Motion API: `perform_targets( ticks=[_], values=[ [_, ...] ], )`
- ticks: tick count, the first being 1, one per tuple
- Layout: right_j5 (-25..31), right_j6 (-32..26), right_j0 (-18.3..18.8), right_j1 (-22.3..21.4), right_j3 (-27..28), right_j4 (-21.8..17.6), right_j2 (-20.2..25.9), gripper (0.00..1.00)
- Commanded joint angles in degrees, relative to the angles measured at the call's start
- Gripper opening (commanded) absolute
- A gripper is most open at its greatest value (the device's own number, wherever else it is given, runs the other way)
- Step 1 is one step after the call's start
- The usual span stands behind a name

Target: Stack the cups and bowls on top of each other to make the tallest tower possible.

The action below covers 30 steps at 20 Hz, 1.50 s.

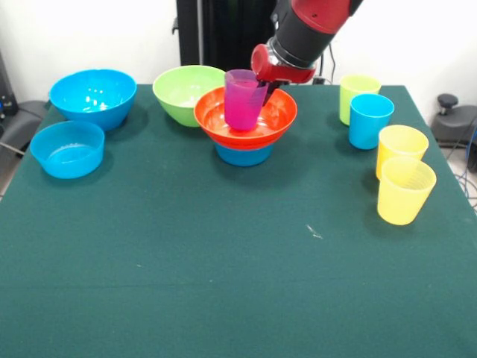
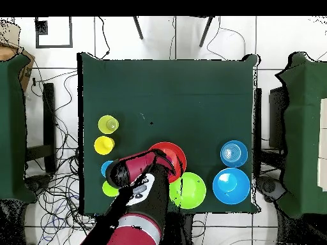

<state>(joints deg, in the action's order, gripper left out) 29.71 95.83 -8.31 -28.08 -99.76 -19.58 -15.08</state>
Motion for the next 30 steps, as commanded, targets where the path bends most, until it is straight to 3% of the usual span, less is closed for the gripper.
perform_targets(
  ticks=[1,21,30],
  values=[
    [-2.36,9.82,-1.20,2.03,4.30,0.89,2.19,0.00],
    [0.68,12.38,-3.23,2.14,4.59,2.84,-0.20,0.00],
    [0.23,12.70,-2.34,2.22,4.40,3.48,1.06,0.00]
  ],
)
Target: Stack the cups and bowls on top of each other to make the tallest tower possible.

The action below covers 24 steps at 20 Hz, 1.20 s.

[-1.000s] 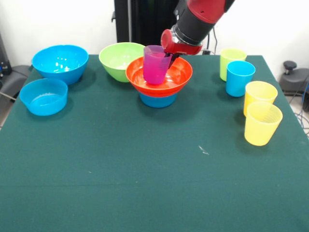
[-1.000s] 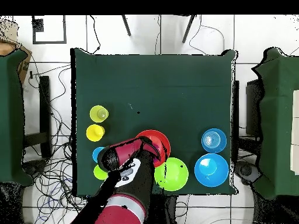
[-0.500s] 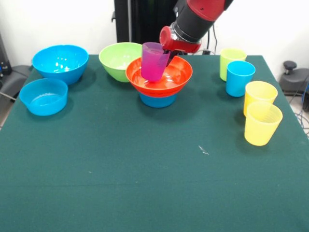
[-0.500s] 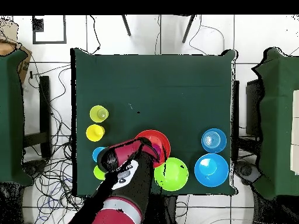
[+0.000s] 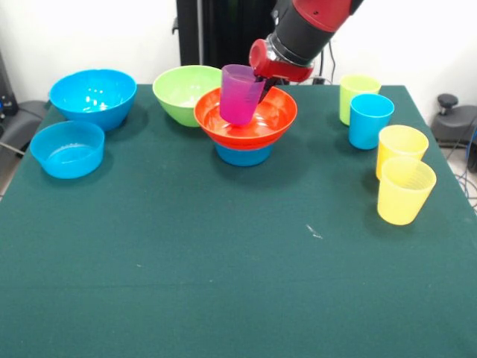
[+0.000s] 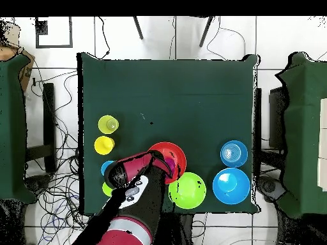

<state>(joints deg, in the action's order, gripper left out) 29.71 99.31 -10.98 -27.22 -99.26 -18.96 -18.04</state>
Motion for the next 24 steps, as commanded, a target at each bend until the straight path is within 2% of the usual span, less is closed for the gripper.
perform_targets(
  ticks=[1,24],
  values=[
    [0.12,9.30,0.37,1.32,3.82,2.90,4.10,0.00],
    [-2.70,9.84,2.36,1.16,1.14,5.16,6.38,0.00]
  ],
)
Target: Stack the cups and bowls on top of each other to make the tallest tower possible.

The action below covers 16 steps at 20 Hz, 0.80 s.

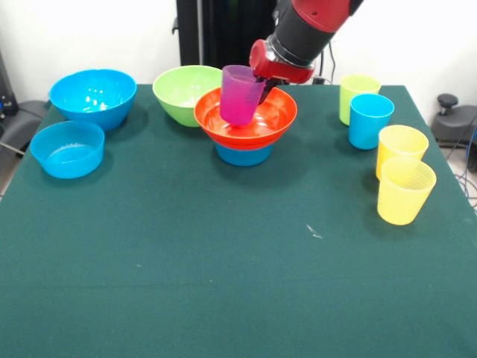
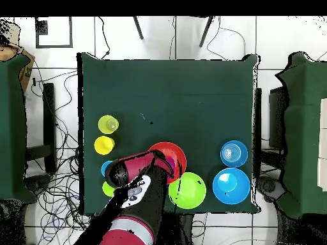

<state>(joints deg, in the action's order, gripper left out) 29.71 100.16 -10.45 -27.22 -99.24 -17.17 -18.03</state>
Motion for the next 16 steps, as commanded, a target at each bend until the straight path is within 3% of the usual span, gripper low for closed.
perform_targets(
  ticks=[1,16],
  values=[
    [-3.10,8.90,2.13,1.22,0.94,3.65,6.75,0.00],
    [-3.39,9.66,1.60,1.59,0.64,5.51,7.30,0.00]
  ],
)
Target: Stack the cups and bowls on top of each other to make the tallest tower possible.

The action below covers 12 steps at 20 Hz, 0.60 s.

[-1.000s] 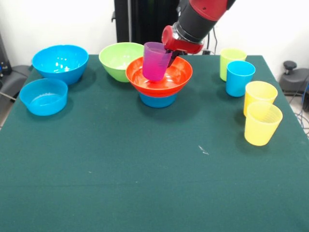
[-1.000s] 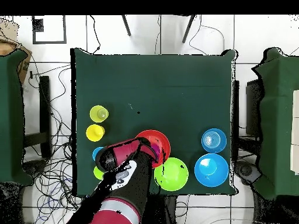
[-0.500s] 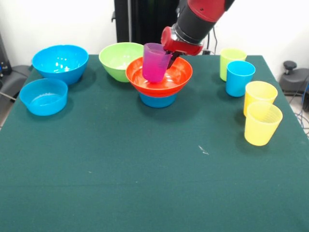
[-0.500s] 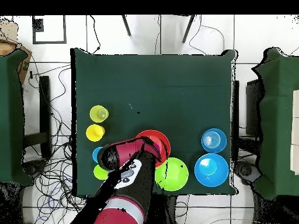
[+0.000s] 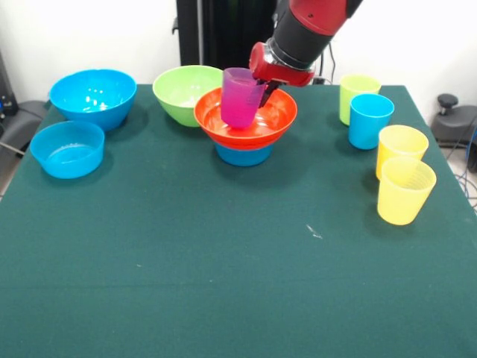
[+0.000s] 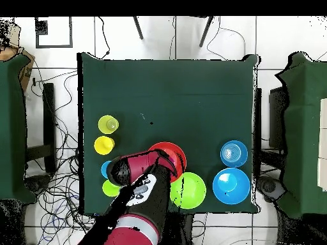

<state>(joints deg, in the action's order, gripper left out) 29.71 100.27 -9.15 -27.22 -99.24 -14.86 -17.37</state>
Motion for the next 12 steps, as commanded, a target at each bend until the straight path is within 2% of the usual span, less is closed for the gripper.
perform_targets(
  ticks=[1,12],
  values=[
    [-3.22,9.55,0.27,1.54,0.62,3.33,6.59,0.00],
    [-1.07,9.07,0.30,1.00,0.74,4.75,6.63,0.00]
  ],
)
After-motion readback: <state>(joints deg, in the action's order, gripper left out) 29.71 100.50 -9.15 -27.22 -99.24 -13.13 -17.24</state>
